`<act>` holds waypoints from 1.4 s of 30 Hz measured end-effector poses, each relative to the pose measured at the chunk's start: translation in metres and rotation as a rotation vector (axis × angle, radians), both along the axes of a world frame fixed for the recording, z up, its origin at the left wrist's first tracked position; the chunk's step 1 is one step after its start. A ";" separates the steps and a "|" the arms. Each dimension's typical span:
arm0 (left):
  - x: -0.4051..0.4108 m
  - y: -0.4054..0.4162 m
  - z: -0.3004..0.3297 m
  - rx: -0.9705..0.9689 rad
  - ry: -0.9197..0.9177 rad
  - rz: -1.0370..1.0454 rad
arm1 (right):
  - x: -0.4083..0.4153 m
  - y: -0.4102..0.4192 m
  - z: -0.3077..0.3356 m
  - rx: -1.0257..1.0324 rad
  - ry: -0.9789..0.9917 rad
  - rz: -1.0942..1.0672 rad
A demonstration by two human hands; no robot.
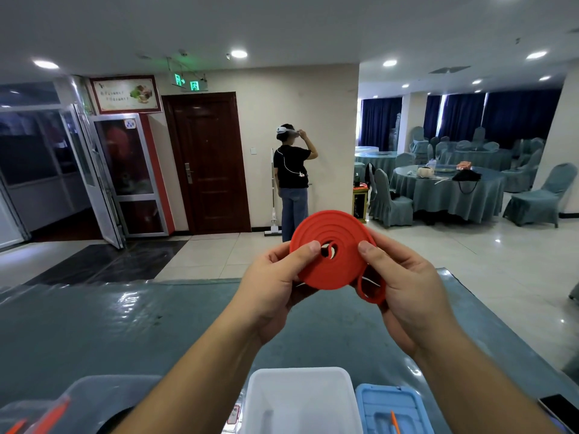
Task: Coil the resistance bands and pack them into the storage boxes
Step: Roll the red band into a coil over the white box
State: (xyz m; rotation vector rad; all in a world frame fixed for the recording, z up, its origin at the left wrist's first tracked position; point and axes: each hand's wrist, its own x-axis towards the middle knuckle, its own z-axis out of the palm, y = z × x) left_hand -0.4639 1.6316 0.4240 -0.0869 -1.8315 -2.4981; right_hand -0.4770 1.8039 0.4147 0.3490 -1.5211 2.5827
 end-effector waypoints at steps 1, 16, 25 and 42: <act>-0.001 0.001 -0.001 0.008 -0.011 0.007 | 0.000 0.000 -0.001 0.002 -0.005 -0.005; 0.001 -0.003 -0.004 -0.109 -0.025 -0.044 | -0.005 0.005 -0.006 -0.002 -0.009 -0.035; -0.001 -0.006 0.003 -0.098 0.011 -0.054 | -0.005 -0.006 -0.014 -0.059 0.010 -0.072; -0.004 -0.002 -0.015 -0.001 0.048 0.048 | 0.002 -0.022 -0.026 -0.023 0.078 -0.101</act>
